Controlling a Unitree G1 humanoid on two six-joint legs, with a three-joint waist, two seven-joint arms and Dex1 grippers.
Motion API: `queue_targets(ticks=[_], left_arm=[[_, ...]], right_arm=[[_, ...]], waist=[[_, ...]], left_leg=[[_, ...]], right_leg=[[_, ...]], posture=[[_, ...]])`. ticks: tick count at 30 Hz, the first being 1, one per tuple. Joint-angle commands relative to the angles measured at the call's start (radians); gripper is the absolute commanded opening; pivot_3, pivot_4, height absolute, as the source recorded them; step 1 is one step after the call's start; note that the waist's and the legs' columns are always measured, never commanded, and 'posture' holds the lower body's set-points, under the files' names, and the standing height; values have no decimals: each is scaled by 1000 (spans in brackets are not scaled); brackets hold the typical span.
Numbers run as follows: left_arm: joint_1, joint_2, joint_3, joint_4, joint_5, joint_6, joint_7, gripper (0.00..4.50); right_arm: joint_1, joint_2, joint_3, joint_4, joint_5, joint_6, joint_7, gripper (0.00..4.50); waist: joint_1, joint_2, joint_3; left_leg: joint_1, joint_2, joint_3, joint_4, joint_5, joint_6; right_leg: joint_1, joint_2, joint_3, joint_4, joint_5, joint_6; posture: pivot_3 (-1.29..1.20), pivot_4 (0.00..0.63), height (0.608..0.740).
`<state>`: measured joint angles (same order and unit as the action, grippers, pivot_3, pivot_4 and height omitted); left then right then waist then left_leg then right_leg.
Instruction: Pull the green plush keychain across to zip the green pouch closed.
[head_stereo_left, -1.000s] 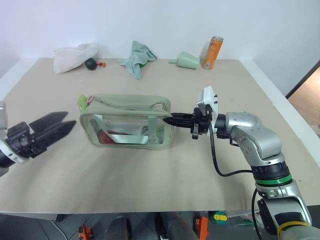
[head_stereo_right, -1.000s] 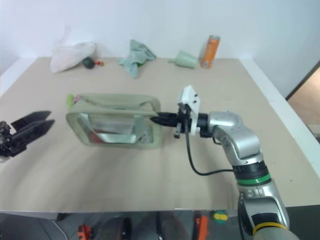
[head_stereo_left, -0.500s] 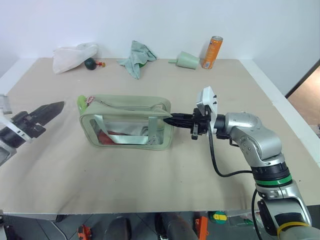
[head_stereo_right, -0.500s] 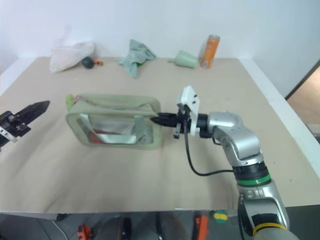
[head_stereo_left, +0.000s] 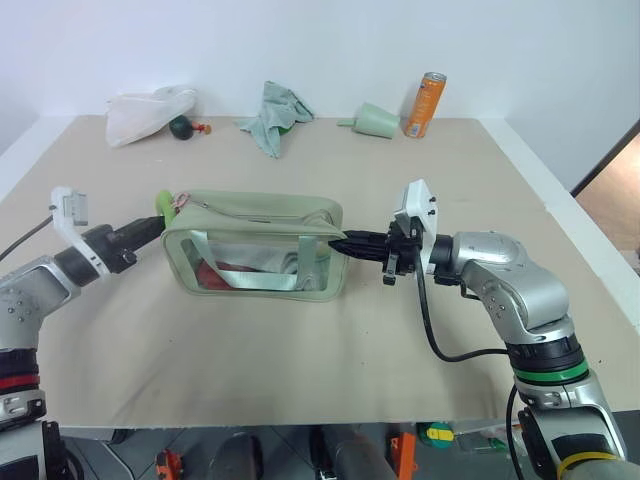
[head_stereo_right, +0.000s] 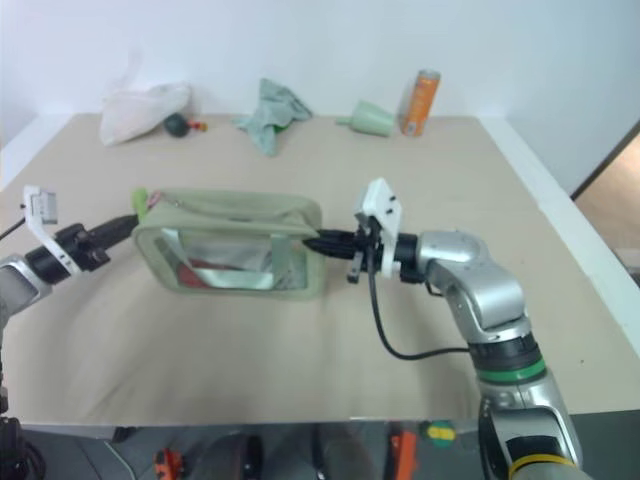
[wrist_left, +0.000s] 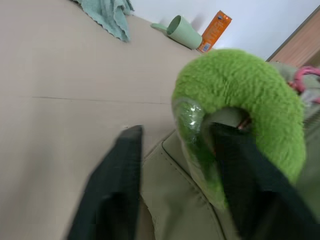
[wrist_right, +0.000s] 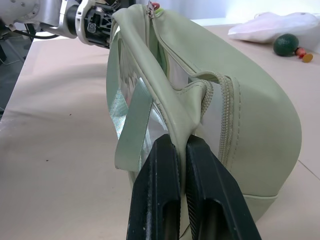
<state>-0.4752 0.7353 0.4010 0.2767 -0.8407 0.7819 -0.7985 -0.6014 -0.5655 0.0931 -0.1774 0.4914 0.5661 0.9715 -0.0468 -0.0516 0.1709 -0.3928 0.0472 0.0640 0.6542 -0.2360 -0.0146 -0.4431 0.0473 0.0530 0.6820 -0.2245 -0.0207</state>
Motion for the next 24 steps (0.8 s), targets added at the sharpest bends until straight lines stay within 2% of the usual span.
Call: queue_targets(ticks=[1,2,3,14,18,24], left_arm=[[-31,2,11,-14,3,-14,-27,652],[-36,0,12,-14,6,-11,-26,208],[-39,-2,13,-14,8,-9,-26,52],[-166,-37,81,-126,-110,35,27,52],[-226,-33,-2,-193,-86,42,7,52],[-226,7,-216,-251,78,-13,-94,52]], right_arm=[[3,-13,-29,-44,13,4,-8,0],[4,-13,-29,-45,12,6,-9,0],[5,-13,-30,-46,13,7,-10,0],[5,-18,-17,-35,4,2,-2,0],[-3,-14,-12,-29,-2,-2,0,0],[-2,-10,-16,-33,-9,-3,-5,0]], waist=[[0,0,0],[-1,0,0],[0,0,0],[2,0,0],[2,0,0],[0,0,0]], left_leg=[[0,0,0,0,0,0],[0,0,0,0,0,0],[0,0,0,0,0,0],[-1,-1,0,1,0,0],[-1,-1,0,1,0,0],[-1,-1,0,0,0,0]], right_leg=[[0,0,0,0,0,0],[0,0,0,0,0,0],[0,0,0,0,0,0],[0,-1,0,0,0,1],[0,-1,0,0,0,1],[0,-1,1,0,0,1]], posture=[[0,150,740],[0,150,740],[0,150,740],[0,150,740],[0,150,740],[0,150,740]])
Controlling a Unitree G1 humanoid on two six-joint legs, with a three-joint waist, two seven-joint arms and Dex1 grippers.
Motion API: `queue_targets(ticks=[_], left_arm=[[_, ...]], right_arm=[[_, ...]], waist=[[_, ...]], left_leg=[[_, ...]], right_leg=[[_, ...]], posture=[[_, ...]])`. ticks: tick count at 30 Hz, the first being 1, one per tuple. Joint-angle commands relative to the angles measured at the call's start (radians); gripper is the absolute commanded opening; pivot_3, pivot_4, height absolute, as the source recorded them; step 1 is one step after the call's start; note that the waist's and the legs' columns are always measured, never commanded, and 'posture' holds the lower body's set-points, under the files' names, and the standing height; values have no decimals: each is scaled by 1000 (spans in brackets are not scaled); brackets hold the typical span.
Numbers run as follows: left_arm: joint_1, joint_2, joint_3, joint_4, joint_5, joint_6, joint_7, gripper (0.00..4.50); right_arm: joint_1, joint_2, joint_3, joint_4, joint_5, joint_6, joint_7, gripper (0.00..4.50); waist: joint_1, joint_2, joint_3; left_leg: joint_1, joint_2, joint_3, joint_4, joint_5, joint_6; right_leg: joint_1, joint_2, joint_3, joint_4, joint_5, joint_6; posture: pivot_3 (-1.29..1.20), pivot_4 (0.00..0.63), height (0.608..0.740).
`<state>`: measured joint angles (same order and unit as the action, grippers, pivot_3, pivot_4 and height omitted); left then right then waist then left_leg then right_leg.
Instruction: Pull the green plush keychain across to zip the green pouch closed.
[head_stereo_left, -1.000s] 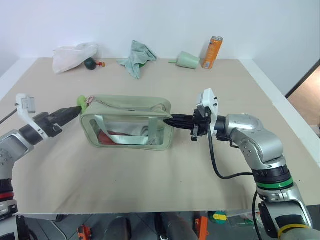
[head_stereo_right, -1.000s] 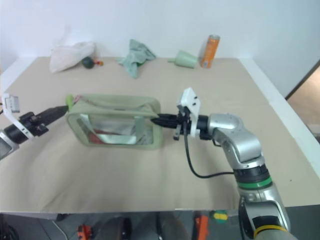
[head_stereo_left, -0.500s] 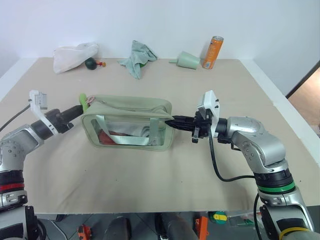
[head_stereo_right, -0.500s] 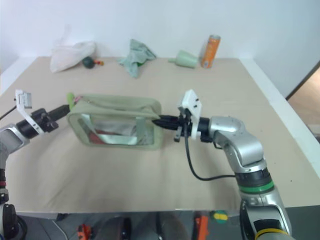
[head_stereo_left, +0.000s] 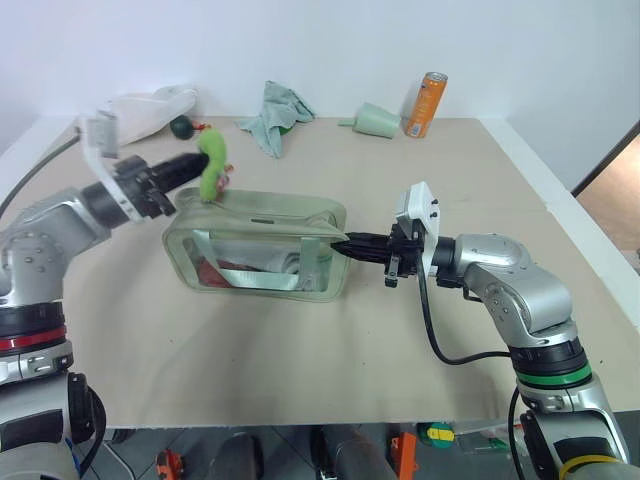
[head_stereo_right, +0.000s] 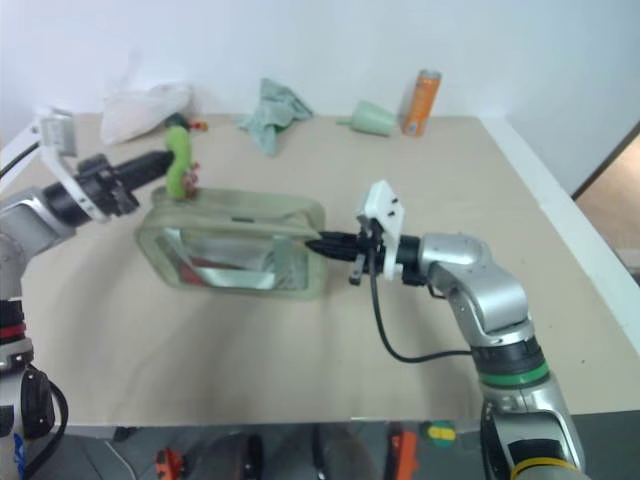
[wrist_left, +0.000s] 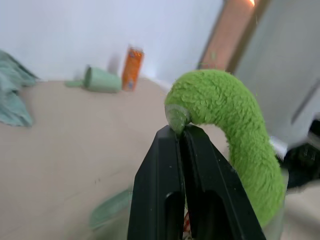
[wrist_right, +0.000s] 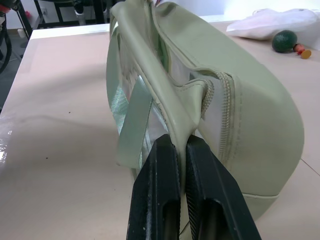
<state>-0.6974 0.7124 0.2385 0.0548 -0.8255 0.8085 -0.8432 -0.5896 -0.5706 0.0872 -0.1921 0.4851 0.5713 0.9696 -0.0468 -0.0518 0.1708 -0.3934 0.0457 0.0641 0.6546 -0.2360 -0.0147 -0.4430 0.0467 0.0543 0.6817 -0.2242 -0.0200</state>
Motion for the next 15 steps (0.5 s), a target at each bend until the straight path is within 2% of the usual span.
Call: queue_targets(ticks=[1,2,3,7,8,10,13,15], left_arm=[[-4,32,-74,-24,84,-48,-61,345],[-7,33,-89,-15,98,-47,-67,703],[-10,33,-98,-8,108,-47,-75,872],[-27,26,-93,12,117,-45,-103,2301],[-33,24,-88,20,119,-43,-101,2473],[-38,27,-79,33,135,-57,-100,3249],[-35,32,-33,33,107,-54,-116,3249],[-48,28,40,49,55,-32,-94,3249]], right_arm=[[-12,-5,-11,-20,-2,-8,-5,0],[-9,-7,-14,-24,-2,-7,-7,0],[-6,-8,-16,-27,0,-6,-9,0],[1,-12,-22,-34,2,-2,-17,0],[2,-13,-22,-36,3,-2,-18,0],[4,-14,-22,-37,2,-3,-20,0],[3,-14,-21,-37,2,-4,-19,0],[1,-12,-19,-35,2,-5,-17,0]], waist=[[0,0,0],[0,0,0],[1,0,0],[2,0,0],[2,0,0],[1,0,0],[1,0,0],[1,0,0]], left_leg=[[0,0,0,0,0,0],[0,0,0,0,0,0],[0,0,0,0,0,0],[0,0,0,0,0,0],[0,0,0,0,0,0],[0,0,0,0,0,0],[0,0,0,0,0,0],[0,0,0,0,0,0]], right_leg=[[0,0,0,0,0,0],[0,0,0,0,0,0],[0,0,0,0,0,0],[0,0,0,0,0,0],[0,-1,0,0,0,0],[0,-1,0,0,0,0],[0,0,0,0,0,0],[0,0,0,0,0,0]], posture=[[0,150,740],[0,150,740],[0,150,740],[0,150,740],[0,150,740],[0,150,740],[0,150,740],[0,150,740]])
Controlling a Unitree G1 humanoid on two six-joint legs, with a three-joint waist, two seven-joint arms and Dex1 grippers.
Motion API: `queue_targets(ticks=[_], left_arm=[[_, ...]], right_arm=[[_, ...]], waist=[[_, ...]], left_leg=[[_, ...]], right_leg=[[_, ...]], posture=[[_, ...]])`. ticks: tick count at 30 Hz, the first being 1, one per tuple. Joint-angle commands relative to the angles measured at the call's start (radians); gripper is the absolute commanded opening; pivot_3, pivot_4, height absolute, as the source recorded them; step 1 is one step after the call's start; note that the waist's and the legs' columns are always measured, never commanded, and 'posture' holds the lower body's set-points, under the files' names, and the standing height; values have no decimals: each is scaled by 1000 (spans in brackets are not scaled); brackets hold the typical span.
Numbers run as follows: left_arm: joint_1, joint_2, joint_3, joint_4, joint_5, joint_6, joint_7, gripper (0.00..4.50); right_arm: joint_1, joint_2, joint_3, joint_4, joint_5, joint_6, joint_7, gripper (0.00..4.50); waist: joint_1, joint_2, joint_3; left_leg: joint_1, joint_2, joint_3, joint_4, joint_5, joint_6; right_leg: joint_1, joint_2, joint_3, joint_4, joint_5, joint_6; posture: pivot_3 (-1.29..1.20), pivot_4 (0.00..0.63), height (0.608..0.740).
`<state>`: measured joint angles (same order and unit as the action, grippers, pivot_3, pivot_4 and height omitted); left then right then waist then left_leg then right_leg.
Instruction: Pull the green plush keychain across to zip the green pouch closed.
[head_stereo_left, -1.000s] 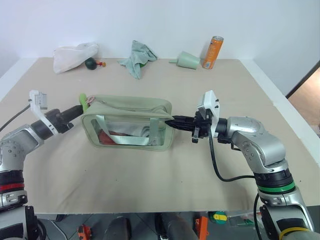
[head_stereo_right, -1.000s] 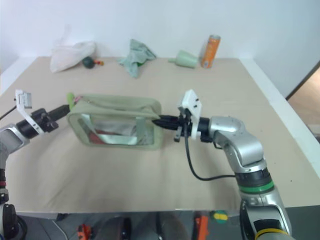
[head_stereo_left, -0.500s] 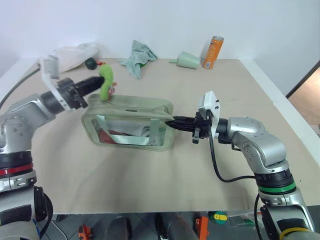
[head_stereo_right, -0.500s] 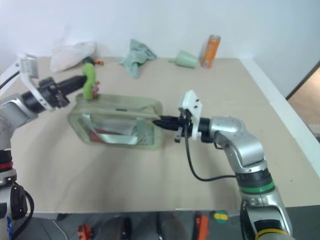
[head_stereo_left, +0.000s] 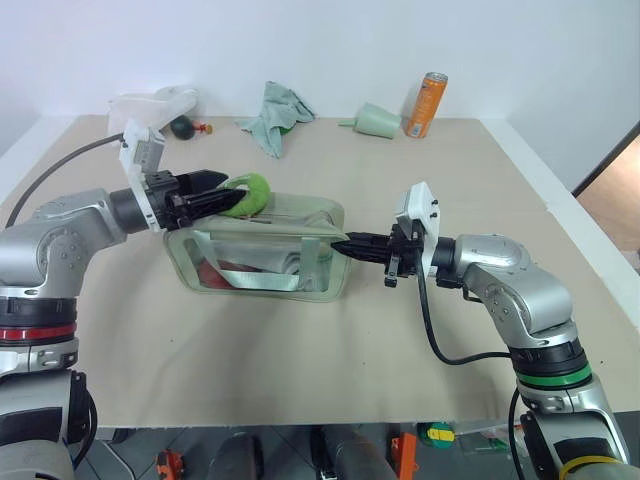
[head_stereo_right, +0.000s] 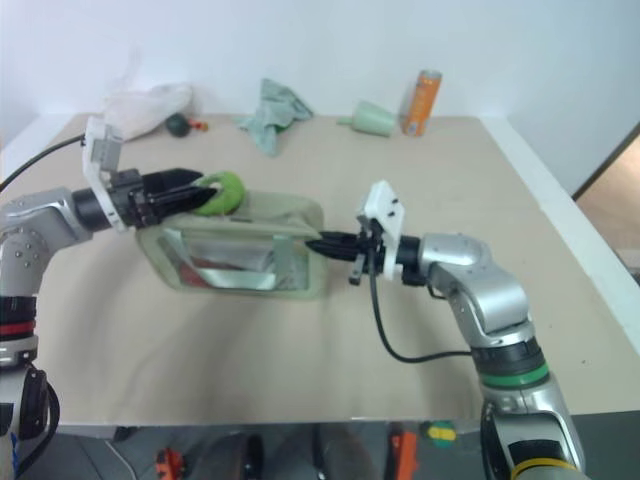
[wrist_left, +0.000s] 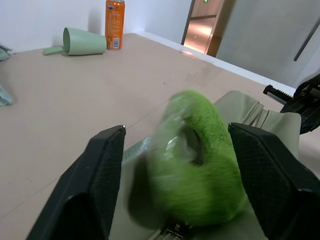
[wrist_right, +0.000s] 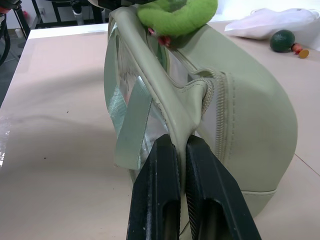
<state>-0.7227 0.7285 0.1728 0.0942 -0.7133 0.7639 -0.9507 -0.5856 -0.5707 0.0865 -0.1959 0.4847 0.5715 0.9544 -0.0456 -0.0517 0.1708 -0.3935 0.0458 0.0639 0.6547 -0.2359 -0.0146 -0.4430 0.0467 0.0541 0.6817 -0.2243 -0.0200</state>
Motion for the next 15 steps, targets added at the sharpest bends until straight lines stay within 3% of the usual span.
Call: queue_targets(ticks=[1,6,15], left_arm=[[-30,10,145,20,-88,25,27,3249],[10,54,273,58,-153,57,34,3249],[431,181,255,-96,-67,2,-133,3249]], right_arm=[[-5,-11,-17,-30,2,-5,0,0],[-13,-7,-9,-21,1,-8,6,0],[-14,-4,-2,-16,1,-10,12,0]], waist=[[-1,0,0],[-1,0,0],[-2,0,0]], left_leg=[[0,0,0,0,0,0],[0,1,0,0,0,0],[0,1,0,-1,0,0]], right_leg=[[0,0,0,0,0,0],[-1,0,-1,0,0,0],[-1,-1,0,0,-1,0]], posture=[[0,150,740],[0,150,740],[0,150,740]])
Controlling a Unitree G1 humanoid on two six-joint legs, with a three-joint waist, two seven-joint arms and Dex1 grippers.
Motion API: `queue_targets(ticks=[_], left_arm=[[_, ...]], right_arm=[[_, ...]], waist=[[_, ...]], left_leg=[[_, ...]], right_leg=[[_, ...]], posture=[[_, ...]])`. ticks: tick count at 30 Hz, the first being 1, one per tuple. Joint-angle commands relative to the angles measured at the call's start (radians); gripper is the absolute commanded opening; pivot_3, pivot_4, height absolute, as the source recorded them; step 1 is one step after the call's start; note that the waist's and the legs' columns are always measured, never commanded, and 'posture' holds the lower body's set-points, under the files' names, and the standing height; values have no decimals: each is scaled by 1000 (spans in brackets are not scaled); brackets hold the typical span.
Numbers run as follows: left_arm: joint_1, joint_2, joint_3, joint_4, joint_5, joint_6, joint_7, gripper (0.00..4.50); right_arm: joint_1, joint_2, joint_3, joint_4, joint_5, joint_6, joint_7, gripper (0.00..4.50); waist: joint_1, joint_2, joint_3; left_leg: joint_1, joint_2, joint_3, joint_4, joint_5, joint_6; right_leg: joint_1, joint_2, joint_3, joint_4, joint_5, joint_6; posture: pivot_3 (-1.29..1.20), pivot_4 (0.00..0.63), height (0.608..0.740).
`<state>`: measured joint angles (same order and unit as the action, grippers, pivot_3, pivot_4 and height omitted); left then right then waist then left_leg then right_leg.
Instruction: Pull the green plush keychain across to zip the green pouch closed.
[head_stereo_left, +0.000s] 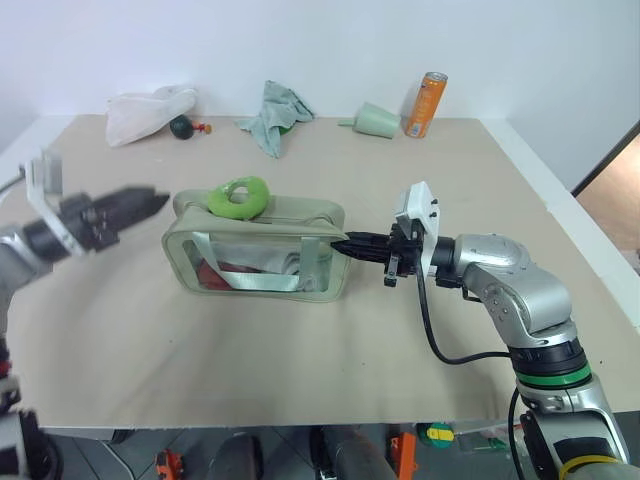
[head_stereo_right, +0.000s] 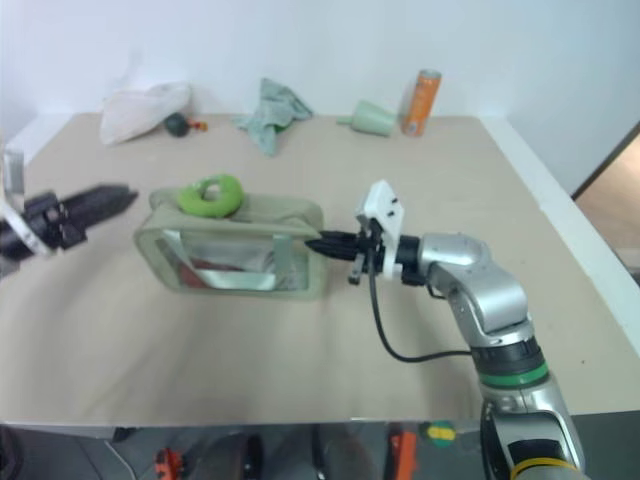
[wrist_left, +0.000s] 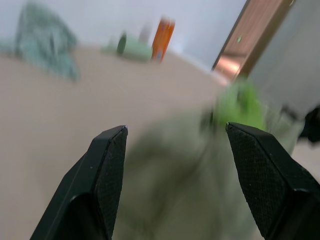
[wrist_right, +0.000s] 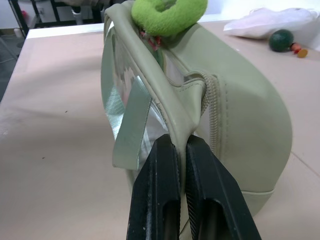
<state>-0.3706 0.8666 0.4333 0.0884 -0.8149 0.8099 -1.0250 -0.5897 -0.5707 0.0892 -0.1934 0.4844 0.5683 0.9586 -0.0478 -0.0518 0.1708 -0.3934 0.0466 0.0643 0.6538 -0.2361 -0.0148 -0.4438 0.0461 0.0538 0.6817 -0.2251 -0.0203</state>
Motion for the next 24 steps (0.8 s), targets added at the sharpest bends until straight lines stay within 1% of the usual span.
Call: queue_targets(ticks=[1,8,13,19,24], left_arm=[[105,40,-9,-102,37,-53,-65,3249],[96,0,-32,-140,17,-46,-20,3249],[19,-17,-11,-80,2,-30,28,3249],[-70,-8,57,23,-30,-15,50,3249],[-108,37,98,66,-55,-19,8,3249]], right_arm=[[-10,-4,-4,-17,2,-7,9,0],[-16,-1,-1,-9,-1,-9,15,0],[-11,-5,-3,-16,-1,-6,16,0],[-5,-7,-7,-23,-1,0,16,0],[-15,-4,-4,-14,-5,-1,19,0]], waist=[[0,0,0],[4,1,0],[4,1,0],[2,1,0],[2,0,0]], left_leg=[[0,0,0,0,0,0],[2,0,0,0,1,2],[2,-1,0,0,1,2],[0,0,0,0,1,2],[0,0,0,-1,1,1]], right_leg=[[0,0,0,0,0,0],[2,-1,-1,0,1,0],[2,-1,-1,0,1,0],[0,0,-1,0,1,0],[0,0,-1,0,0,0]], posture=[[0,150,740],[0,150,740],[0,150,740],[0,150,740],[0,150,740]])
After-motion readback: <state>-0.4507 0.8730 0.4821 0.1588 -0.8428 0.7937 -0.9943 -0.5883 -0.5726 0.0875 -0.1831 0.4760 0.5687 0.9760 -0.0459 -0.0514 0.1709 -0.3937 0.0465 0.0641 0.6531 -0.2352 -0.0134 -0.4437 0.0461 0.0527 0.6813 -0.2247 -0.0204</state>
